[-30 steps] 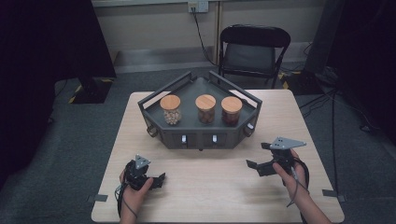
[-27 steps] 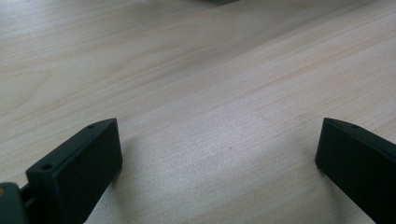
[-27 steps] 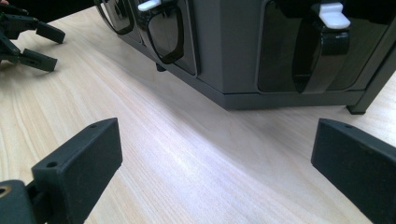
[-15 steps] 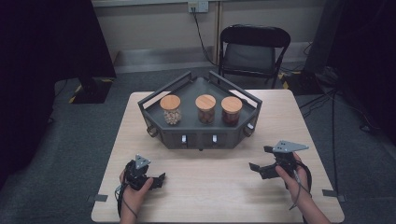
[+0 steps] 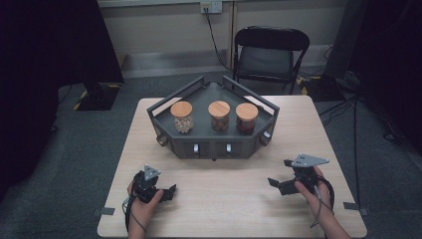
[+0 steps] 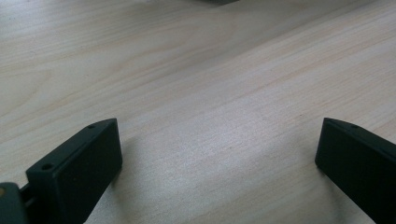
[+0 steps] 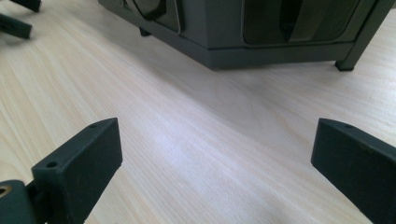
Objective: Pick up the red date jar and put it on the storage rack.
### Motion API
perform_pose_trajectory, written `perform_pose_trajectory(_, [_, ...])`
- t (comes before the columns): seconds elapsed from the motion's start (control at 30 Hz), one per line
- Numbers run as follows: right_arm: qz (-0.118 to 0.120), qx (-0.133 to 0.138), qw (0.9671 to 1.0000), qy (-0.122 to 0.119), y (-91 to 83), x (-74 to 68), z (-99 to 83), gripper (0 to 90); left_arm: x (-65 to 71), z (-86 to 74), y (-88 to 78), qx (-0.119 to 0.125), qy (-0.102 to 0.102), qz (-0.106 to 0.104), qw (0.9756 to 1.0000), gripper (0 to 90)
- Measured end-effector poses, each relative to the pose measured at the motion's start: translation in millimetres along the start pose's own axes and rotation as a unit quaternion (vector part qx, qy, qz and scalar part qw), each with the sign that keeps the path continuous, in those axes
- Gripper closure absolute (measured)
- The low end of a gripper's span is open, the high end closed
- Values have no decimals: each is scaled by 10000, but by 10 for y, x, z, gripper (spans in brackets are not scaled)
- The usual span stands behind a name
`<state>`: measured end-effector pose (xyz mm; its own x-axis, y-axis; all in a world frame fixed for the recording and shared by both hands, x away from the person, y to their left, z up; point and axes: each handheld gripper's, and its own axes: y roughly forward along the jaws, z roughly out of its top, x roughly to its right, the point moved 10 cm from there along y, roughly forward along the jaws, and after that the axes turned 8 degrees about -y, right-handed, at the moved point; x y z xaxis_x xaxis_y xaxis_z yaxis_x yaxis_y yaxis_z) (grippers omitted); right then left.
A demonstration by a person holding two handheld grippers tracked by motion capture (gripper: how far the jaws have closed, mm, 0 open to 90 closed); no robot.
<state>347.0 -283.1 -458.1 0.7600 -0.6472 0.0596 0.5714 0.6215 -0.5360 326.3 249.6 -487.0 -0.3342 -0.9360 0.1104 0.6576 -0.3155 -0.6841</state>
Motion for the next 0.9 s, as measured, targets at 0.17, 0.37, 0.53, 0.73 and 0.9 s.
perform_pose_trajectory(0.17, [-79,-203,9996,-158,23,-31,-56,13,0,0,0,-1,1,0,10000,2])
perform_pose_trajectory(0.37, [-181,-421,9985,-315,38,-53,-89,13,0,0,0,0,-1,0,10000,2])
perform_pose_trajectory(0.53, [-183,-531,9978,-363,55,-66,-117,14,0,0,0,0,1,1,10000,2])
perform_pose_trajectory(0.73, [-191,-676,9967,-398,80,-75,-155,15,0,0,0,0,1,0,10000,2])
perform_pose_trajectory(0.9, [-149,-740,9965,-357,106,-81,-194,16,0,0,0,0,0,1,10000,2])
